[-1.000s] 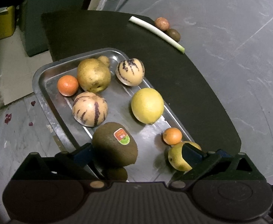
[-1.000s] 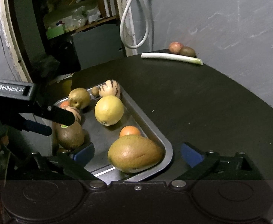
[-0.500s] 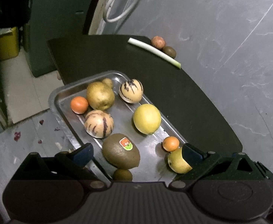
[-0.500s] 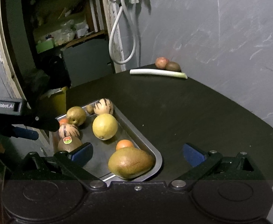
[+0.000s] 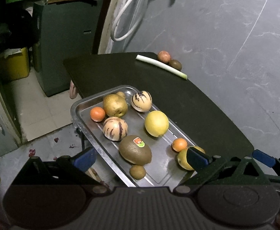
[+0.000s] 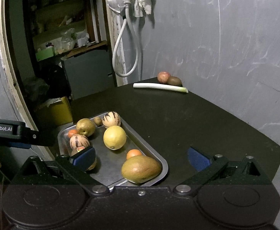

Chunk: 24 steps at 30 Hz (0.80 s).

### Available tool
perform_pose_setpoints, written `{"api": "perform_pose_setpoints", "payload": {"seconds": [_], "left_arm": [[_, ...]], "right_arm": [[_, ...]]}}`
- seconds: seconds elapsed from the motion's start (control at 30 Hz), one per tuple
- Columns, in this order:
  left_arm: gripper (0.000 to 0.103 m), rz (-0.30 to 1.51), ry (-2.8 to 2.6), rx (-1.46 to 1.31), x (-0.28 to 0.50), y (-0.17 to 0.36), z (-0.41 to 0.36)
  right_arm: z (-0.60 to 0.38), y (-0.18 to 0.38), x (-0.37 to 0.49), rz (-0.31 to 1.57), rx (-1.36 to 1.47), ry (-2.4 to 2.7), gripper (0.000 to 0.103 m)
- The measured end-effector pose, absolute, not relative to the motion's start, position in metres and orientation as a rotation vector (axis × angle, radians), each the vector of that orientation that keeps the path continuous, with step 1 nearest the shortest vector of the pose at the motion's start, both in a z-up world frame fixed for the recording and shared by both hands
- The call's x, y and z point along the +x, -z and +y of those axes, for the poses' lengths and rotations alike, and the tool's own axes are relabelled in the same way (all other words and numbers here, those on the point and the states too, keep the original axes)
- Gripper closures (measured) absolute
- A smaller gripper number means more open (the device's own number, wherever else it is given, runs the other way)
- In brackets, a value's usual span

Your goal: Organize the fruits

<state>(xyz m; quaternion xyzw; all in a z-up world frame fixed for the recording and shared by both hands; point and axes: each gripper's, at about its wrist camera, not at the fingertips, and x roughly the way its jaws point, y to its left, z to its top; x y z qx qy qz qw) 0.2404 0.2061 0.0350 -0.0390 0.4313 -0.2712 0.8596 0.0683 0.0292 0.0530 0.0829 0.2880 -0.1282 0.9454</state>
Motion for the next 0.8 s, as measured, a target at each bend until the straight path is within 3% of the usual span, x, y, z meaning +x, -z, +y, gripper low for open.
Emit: {"api": "perform_pose_setpoints", "payload": {"seconds": [0.8], "left_arm": [[0.001, 0.821, 0.231, -0.15, 0.194, -0.035, 0.18]], "right_arm": [[-0.03, -0.065, 0.087, 0.549, 0.084, -0.001, 0.001]]}}
